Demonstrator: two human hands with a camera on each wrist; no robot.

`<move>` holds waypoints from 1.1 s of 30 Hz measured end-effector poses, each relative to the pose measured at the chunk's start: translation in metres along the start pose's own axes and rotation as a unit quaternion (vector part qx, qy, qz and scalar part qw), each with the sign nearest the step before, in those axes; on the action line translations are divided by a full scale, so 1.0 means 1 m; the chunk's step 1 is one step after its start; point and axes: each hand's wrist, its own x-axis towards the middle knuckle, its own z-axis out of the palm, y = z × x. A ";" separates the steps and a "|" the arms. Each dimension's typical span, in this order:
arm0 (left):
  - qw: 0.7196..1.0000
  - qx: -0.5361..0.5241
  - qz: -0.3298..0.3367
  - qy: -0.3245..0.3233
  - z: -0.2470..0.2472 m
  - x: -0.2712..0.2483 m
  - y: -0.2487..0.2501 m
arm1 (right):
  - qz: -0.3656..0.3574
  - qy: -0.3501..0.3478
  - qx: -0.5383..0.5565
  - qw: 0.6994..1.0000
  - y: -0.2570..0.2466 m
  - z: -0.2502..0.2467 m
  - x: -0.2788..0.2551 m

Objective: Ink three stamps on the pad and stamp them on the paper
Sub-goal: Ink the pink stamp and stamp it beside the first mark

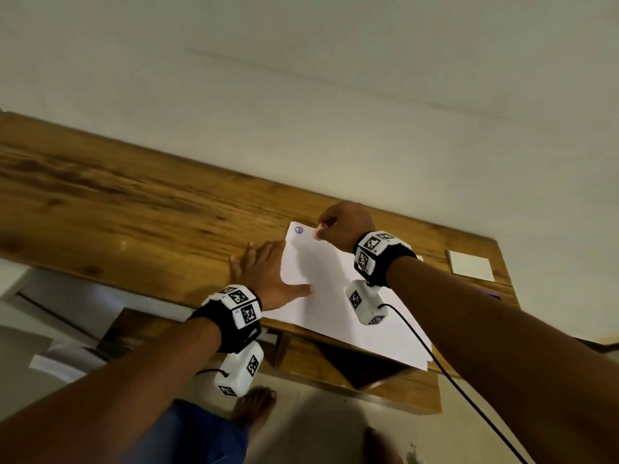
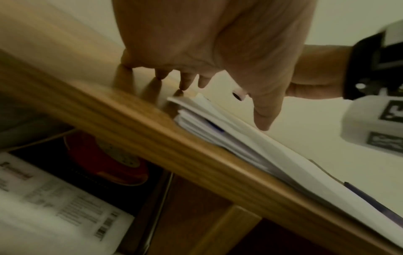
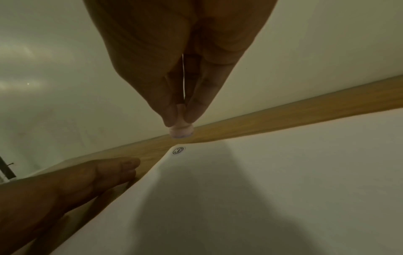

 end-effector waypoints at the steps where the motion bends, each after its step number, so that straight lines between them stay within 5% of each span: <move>1: 1.000 0.003 0.001 0.001 0.001 -0.001 0.000 | 0.001 -0.002 -0.001 1.000 -0.003 0.004 0.007; 33: 1.000 0.013 -0.001 0.001 0.007 -0.003 0.010 | 0.020 -0.014 -0.036 0.999 -0.001 0.025 0.040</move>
